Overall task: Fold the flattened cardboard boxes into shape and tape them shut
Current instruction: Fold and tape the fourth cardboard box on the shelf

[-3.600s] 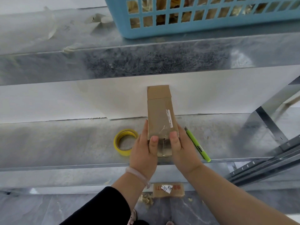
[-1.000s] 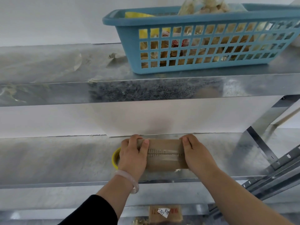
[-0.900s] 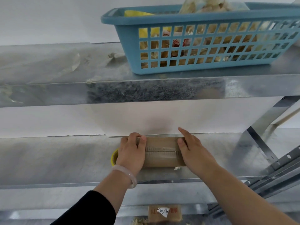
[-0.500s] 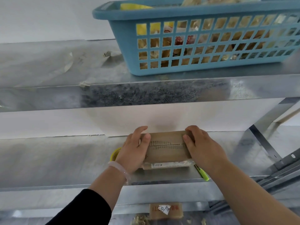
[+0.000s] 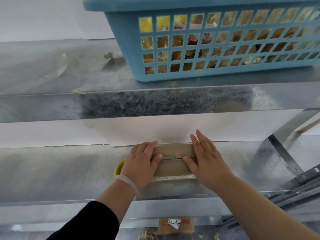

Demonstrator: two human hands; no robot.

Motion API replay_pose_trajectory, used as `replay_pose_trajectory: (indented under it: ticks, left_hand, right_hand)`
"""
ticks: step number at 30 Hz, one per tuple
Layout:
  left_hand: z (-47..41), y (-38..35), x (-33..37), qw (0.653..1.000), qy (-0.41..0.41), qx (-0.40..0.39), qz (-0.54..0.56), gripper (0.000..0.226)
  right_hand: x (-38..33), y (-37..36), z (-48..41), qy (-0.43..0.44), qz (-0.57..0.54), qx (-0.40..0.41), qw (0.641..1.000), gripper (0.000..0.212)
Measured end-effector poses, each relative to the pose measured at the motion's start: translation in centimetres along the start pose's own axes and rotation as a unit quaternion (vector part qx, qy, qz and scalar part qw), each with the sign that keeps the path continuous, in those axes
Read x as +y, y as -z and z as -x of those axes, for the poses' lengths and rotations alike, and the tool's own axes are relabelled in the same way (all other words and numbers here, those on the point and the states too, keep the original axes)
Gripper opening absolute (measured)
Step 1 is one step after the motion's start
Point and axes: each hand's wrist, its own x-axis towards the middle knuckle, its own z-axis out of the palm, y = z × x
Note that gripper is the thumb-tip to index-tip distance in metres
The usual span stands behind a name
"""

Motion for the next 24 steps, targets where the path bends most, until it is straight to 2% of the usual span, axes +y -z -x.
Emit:
replay_pose_trajectory:
  ticks: [4,7,10,12,13,16,18,21,24]
  left_hand:
    - [-0.7,-0.2,1.3,0.995,-0.002,-0.019,-0.097,0.056]
    - [-1.0,-0.9,2.2,0.993,0.009,-0.053,-0.109,0.062]
    - [-1.4,-1.1,1.8,0.989,0.0,-0.072,-0.126,0.07]
    - [-1.4,-0.8,1.5,0.985,-0.056,-0.078,-0.142,0.081]
    - [-1.4,-0.7,1.2,0.982,-0.088,-0.083,-0.145,0.082]
    - [-1.2,-0.3,0.6,0.972,-0.151,-0.096,-0.152,0.066]
    - [-1.3,-0.4,0.4,0.969,-0.156,-0.095,-0.164,0.061]
    - [-1.5,-0.2,0.8,0.969,-0.143,-0.103,-0.173,0.071]
    - [-1.4,-0.4,1.0,0.984,-0.082,-0.094,-0.129,0.08]
  right_hand:
    - [-0.4,-0.5,-1.0,0.04,0.067,0.012,0.997,0.104]
    - [-1.2,-0.9,-1.4,0.028,0.095,0.012,0.995,0.095]
    - [-2.1,-0.9,-1.9,-0.031,-0.006,0.018,0.999,0.074]
    - [-2.5,-0.6,-2.3,-0.089,-0.128,0.032,0.987,0.063]
    - [-2.4,-0.6,-2.4,-0.108,-0.17,0.049,0.978,0.061]
    - [-2.2,-1.0,-2.2,-0.113,-0.171,0.057,0.977,0.07]
    - [-1.9,-1.1,-2.3,-0.113,-0.187,0.043,0.975,0.069]
    - [-1.3,-1.1,-2.7,-0.091,-0.249,0.053,0.963,0.058]
    - [-0.5,-0.9,-2.6,-0.08,-0.314,0.059,0.944,0.059]
